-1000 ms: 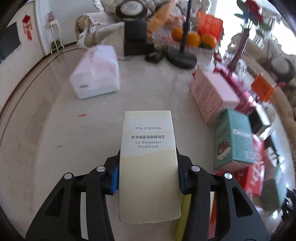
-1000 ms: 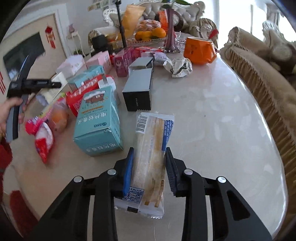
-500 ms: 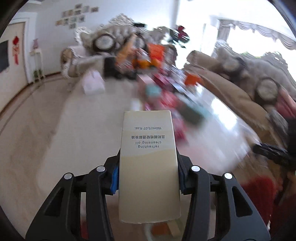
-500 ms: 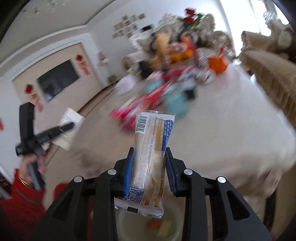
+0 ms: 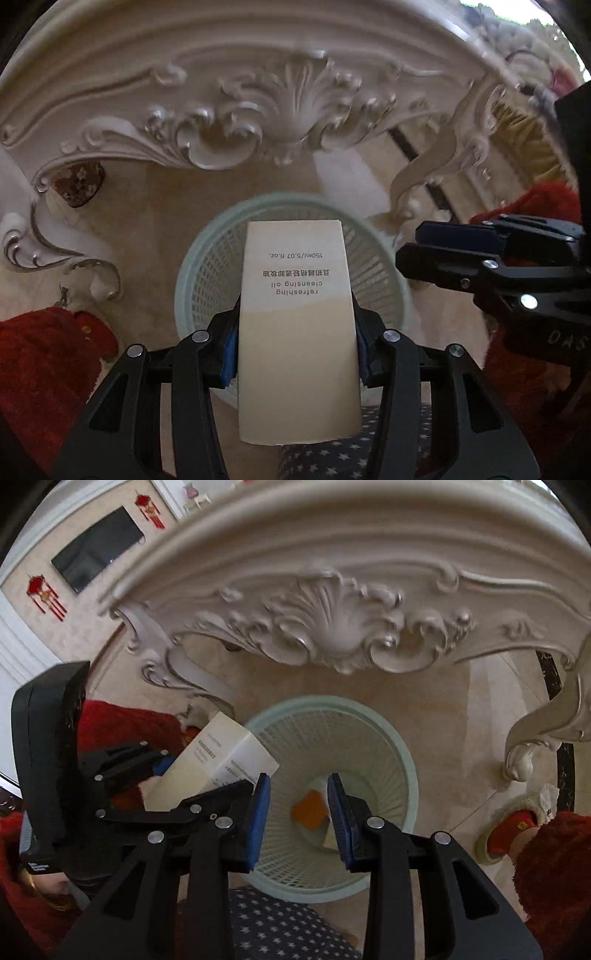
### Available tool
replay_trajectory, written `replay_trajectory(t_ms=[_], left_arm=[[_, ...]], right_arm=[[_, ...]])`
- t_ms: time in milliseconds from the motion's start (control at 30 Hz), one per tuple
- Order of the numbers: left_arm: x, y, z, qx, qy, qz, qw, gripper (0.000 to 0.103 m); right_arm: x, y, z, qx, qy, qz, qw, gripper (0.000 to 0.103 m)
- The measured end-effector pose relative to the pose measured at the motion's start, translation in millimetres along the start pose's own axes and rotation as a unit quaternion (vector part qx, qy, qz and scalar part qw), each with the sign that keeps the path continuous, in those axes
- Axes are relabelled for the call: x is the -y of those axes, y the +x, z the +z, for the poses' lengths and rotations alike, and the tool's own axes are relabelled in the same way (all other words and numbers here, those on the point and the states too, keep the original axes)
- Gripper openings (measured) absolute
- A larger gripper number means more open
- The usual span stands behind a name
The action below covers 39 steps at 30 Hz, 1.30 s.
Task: Collect trash
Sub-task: 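Move both items over the wastebasket and open both tools to drop them, then grasp the yellow-green box with the left tool while the right tool grasps the teal mosquito-liquid box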
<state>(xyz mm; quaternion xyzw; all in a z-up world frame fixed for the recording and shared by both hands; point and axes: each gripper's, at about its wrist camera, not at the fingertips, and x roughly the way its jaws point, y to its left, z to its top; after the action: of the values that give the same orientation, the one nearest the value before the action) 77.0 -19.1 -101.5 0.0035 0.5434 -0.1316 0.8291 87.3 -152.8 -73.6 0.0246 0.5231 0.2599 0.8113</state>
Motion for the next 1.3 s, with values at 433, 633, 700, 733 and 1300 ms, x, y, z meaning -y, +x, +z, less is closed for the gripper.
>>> replay_trajectory(t_ms=[433,633,700,733,1300], left_arm=[[-21.3,-5.9,-4.2,0.032,-0.060,0.015,0.9976,0.094],[-43.4,-104.1,33.6,0.149,-0.072,0.025,0.9859,0.094],[-58.7,-135.3,69.0,0.181,-0.068,0.039,0.9804,0.094],[-68.0,-146.6,89.0,0.194,-0.065,0.037,0.9781,0.094],[-158.5,-85.3,349.9,0.091,-0.063,0.035,0.9932,0.094]], right_arm=[[26.8,-22.6,-11.2,0.047,0.046,-0.035,0.997,0.070],[21.7,-106.7,38.9,0.168,0.006,-0.035,0.985,0.070],[25.3,-123.6,65.7,0.193,-0.007,-0.044,0.980,0.070],[27.2,-130.5,82.4,0.205,-0.016,-0.055,0.977,0.070],[60.0,-92.9,235.1,0.169,-0.064,-0.081,0.980,0.070]])
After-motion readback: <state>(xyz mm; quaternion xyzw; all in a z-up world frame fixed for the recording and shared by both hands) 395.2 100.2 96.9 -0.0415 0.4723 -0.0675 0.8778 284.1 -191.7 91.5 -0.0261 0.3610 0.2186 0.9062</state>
